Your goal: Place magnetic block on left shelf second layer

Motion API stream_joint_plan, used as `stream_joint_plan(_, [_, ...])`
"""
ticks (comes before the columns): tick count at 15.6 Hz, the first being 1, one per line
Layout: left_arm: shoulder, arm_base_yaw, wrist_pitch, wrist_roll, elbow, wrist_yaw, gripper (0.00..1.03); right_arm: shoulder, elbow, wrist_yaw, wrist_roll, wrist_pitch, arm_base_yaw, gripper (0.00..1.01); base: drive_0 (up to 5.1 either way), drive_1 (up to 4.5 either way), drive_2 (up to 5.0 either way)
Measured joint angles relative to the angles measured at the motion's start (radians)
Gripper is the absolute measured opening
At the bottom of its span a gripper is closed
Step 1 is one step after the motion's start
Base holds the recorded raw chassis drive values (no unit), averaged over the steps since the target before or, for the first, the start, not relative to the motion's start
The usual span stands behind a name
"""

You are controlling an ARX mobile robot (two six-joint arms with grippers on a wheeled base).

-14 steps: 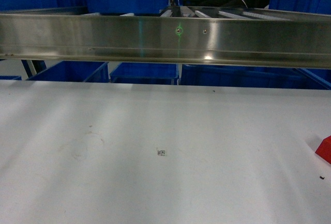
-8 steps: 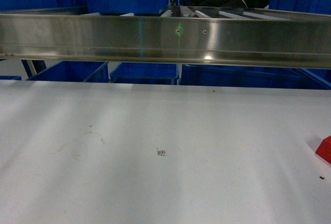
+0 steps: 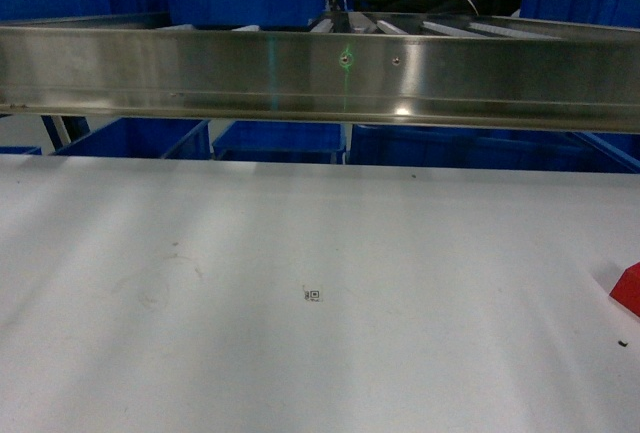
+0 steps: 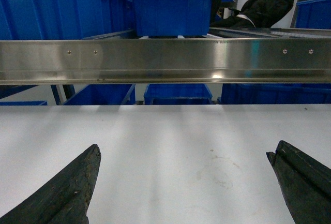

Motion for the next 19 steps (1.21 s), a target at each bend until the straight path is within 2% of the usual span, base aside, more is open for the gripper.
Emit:
stream_joint_plan(11, [0.000, 0.000, 0.000, 0.000, 0.000, 0.000, 0.98, 0.000, 0.000, 0.000, 0.000, 0.000, 0.000, 0.98, 0.0, 0.00, 0.0])
stream_joint_plan(12, [0.000, 0.000, 0.000, 0.000, 0.000, 0.000, 0.98, 0.455, 0.066, -0.109, 0.070, 0.387, -0.097, 0.98, 0.0, 0.00, 0.0])
stream_joint_plan(13, [0.000, 0.000, 0.000, 0.000, 0.000, -0.001, 0.98, 0.702, 0.144, -0.156, 0.104, 0.481, -0.105, 0.98, 0.0, 0.00, 0.0])
stream_joint_plan(14, [0.000, 0.000, 0.000, 0.000, 0.000, 0.000, 0.98, 0.903, 0.228, -0.227, 0.108, 0.504, -0.106, 0.98, 0.0, 0.00, 0.0])
stream_joint_plan(15, [0.000, 0.000, 0.000, 0.000, 0.000, 0.000, 0.98, 1.066, 0.284, -0.275, 0.099, 0.530, -0.114, 0.98, 0.0, 0.00, 0.0])
stream_joint_plan(16, [0.000, 0.000, 0.000, 0.000, 0.000, 0.000, 0.98, 1.220, 0.346, -0.283, 0.087, 0.544, -0.129, 0.98, 0.0, 0.00, 0.0])
stream_joint_plan(19, [0.000, 0.000, 0.000, 0.000, 0.000, 0.000, 0.98, 1.605, 0.570, -0.246, 0.058, 0.554, -0.140, 0.98, 0.0, 0.00, 0.0])
